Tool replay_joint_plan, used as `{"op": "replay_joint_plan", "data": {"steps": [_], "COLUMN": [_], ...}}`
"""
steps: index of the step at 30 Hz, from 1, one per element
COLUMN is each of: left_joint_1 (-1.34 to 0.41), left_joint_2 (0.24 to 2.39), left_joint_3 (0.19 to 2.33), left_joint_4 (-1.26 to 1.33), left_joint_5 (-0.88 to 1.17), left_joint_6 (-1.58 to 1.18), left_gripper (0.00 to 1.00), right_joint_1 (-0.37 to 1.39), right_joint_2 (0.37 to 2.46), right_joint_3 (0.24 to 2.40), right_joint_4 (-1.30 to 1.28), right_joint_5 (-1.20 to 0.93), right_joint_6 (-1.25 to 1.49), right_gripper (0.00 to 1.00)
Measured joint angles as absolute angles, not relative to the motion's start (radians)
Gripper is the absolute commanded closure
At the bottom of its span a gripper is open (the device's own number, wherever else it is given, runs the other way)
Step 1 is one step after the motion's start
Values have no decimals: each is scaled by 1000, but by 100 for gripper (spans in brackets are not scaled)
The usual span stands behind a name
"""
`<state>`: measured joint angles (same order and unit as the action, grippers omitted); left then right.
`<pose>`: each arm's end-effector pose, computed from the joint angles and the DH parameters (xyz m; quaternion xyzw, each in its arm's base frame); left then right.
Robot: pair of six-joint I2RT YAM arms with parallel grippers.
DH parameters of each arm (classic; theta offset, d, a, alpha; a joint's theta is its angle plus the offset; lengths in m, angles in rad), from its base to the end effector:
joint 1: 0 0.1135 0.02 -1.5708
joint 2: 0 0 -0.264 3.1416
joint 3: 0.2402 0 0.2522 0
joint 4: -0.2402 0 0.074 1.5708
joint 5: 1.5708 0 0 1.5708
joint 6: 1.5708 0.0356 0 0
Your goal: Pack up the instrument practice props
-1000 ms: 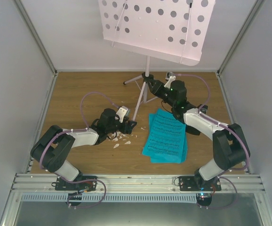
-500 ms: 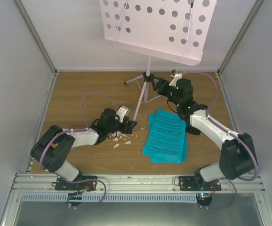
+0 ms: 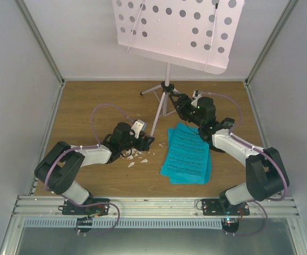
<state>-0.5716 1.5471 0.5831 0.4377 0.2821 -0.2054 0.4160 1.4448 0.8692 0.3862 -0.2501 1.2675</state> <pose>0.2438 -0.1686 0.1561 0.2252 0.8310 -0.2998 0.4109 0.2997 0.1420 0.2720 0.2435 0.7293 0.5355 0.3494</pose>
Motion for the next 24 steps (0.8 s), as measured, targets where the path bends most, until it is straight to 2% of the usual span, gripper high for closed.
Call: {"op": "replay_joint_plan", "data": {"steps": [6,16,19,24], "left_joint_1": [-572,-572,-572,-572], "left_joint_2": [1547,1547,1547,1547], "left_joint_3": [583,583,583,583], "left_joint_4": [438,438,438,437], "left_joint_5": [282,282,282,282], "left_joint_6": [-205,-205,-205,-205], "left_gripper": [33,33,33,33], "right_joint_1": [416,416,416,414], "right_joint_2": [1491,1517,1526,1546], "right_joint_3": [871,919,932,942], "right_joint_4": [434,484,491,495], "right_joint_5": [-267,-255,-247,-231], "right_joint_6": [1362,1419,1426,1429], "right_gripper": [34,44,49,63]}}
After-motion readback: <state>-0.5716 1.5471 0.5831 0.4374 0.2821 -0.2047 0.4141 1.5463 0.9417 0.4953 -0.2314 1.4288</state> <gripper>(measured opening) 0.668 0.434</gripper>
